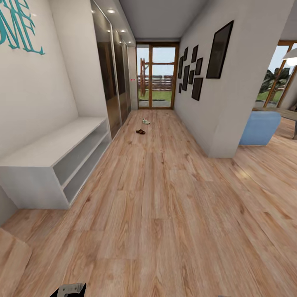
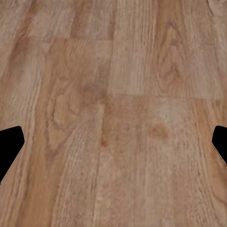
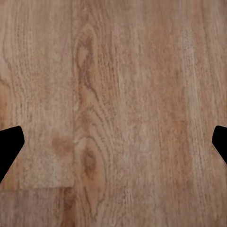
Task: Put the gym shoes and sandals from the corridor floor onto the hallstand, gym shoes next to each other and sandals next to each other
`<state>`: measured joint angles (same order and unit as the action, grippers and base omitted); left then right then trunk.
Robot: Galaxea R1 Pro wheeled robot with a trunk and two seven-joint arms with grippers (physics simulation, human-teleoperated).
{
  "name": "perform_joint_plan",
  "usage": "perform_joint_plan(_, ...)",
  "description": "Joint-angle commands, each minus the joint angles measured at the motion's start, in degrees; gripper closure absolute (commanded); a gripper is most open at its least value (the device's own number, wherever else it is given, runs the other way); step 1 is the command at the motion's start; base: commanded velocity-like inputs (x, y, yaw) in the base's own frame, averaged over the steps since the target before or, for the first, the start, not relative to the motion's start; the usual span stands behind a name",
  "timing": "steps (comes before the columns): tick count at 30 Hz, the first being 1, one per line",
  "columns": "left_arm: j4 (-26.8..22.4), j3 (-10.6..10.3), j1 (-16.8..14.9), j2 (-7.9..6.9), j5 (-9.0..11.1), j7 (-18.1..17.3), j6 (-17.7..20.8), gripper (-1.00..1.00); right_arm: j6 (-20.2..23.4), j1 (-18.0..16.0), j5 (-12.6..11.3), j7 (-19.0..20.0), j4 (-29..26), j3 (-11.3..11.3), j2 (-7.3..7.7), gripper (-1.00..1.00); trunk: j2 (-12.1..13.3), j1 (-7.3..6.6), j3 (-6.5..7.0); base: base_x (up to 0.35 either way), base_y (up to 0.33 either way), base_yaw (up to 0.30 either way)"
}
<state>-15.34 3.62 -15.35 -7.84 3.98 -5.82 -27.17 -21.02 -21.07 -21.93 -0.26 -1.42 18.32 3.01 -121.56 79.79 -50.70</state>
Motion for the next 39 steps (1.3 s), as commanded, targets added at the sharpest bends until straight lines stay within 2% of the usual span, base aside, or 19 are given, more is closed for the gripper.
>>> perform_joint_plan(1,0.05,0.34,-0.03,0.02,0.42,-0.6,-0.08,-1.0,-0.14,-0.02,-0.48,-0.02,0.01,0.49,0.0,-1.0,-0.02,0.03,-0.05,0.34,0.0,0.0)
perform_joint_plan(39,0.09,0.34,-0.03,0.11,0.34,-0.6,-0.07,-1.0,-0.16,-0.02,-0.48,-0.02,0.01,0.49,-0.02,-1.0,-0.02,0.03,-0.05,0.34,0.0,0.0)
